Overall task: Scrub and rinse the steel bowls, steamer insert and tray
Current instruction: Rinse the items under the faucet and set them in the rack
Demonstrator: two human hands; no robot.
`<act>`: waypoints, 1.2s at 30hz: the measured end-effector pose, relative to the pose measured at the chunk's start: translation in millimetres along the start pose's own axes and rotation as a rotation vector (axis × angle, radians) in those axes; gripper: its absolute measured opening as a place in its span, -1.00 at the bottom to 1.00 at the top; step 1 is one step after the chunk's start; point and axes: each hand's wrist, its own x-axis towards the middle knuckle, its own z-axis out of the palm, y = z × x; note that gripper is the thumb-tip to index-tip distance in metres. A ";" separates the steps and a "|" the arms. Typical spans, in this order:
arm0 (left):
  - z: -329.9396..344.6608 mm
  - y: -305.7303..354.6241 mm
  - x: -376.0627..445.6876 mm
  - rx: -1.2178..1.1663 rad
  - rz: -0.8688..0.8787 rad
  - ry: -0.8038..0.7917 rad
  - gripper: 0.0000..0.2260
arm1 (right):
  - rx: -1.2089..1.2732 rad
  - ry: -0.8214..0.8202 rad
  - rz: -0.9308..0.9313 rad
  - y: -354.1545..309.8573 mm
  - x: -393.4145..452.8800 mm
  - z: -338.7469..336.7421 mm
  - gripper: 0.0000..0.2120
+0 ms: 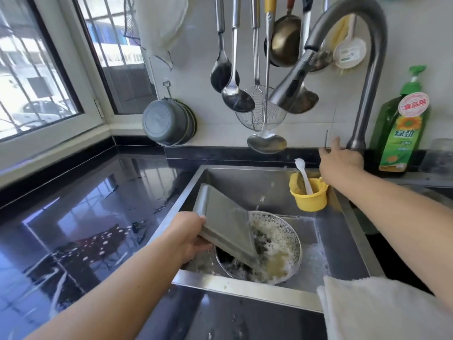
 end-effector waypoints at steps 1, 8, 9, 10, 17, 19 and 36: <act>2.3 -0.2 -1.7 0.008 0.008 -0.029 -0.90 | 0.016 0.028 -0.036 5.6 -12.8 -2.3 -0.34; 40.8 10.9 -24.8 -0.036 0.089 -0.140 -0.85 | 0.127 -0.080 -0.144 91.9 -126.0 -10.5 -0.53; 48.3 15.4 -31.4 -0.081 0.080 -0.152 -0.89 | 0.100 -0.118 -0.171 100.6 -141.7 -8.2 -0.46; 55.6 19.4 -38.9 -0.134 0.060 -0.177 -0.91 | 0.072 -0.110 -0.185 106.5 -154.6 -3.8 -0.41; 89.3 29.4 -99.7 -0.346 0.029 -0.305 -0.84 | 0.021 0.160 -0.131 144.0 -179.2 -2.3 -0.56; 92.2 27.5 -111.9 -0.386 0.049 -0.322 -0.84 | -0.005 0.252 -0.107 165.2 -175.6 -11.9 -0.68; 272.6 -52.7 -160.0 -0.130 -0.069 -0.697 -0.86 | 0.257 0.235 0.107 261.2 -181.0 -30.0 -0.79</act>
